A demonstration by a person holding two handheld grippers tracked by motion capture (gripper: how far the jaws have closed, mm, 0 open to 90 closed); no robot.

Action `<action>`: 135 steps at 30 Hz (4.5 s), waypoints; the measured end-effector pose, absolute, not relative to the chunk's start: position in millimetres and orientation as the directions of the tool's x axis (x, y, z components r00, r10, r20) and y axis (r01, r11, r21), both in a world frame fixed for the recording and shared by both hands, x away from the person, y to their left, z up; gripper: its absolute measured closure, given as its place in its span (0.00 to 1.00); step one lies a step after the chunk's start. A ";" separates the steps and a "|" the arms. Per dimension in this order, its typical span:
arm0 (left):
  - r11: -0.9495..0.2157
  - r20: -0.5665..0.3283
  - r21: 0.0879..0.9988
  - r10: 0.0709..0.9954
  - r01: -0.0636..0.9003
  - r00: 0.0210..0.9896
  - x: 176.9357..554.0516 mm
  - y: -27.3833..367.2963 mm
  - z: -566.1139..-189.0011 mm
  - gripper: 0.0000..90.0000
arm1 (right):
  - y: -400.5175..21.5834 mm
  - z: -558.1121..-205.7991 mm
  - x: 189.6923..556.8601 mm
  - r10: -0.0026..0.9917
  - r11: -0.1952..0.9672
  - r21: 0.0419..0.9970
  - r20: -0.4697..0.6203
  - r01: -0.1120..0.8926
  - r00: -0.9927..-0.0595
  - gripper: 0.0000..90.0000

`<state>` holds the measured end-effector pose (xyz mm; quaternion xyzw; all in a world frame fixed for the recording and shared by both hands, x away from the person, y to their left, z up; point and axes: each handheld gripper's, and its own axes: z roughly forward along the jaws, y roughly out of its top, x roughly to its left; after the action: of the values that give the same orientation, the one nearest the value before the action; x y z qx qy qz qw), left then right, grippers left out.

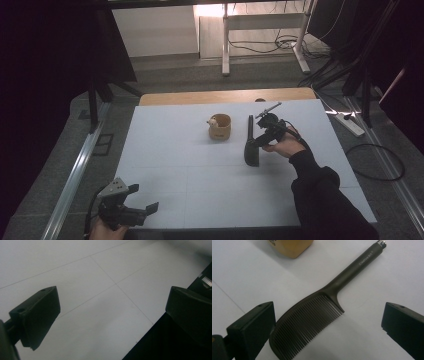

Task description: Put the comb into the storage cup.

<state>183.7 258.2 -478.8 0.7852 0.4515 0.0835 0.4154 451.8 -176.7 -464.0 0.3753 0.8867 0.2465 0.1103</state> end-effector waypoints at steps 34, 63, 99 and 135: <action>-0.252 -0.243 0.728 0.774 0.637 0.585 183.9 258.3 -478.7 0.00 | -153.3 -471.2 478.0 0.709 0.623 0.492 -0.027 0.608 -0.705 0.34; -0.254 -0.246 0.730 0.769 0.635 0.590 183.9 258.6 -478.7 0.00 | -133.1 -496.0 495.5 0.636 0.681 0.479 -0.012 0.553 -0.772 1.00; -0.254 -0.248 0.730 0.766 0.635 0.593 184.1 258.7 -478.8 0.00 | -172.7 -500.8 518.6 0.716 0.642 0.428 -0.038 0.637 -0.697 1.00; -0.253 -0.250 0.727 0.769 0.639 0.588 184.7 258.0 -478.9 0.00 | -269.3 -496.0 485.8 0.803 0.545 0.435 -0.024 0.717 -0.595 0.99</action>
<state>184.7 258.0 -478.9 0.7875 0.4469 0.0778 0.4172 485.8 -269.3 -496.0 0.4360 0.8718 0.1940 0.1106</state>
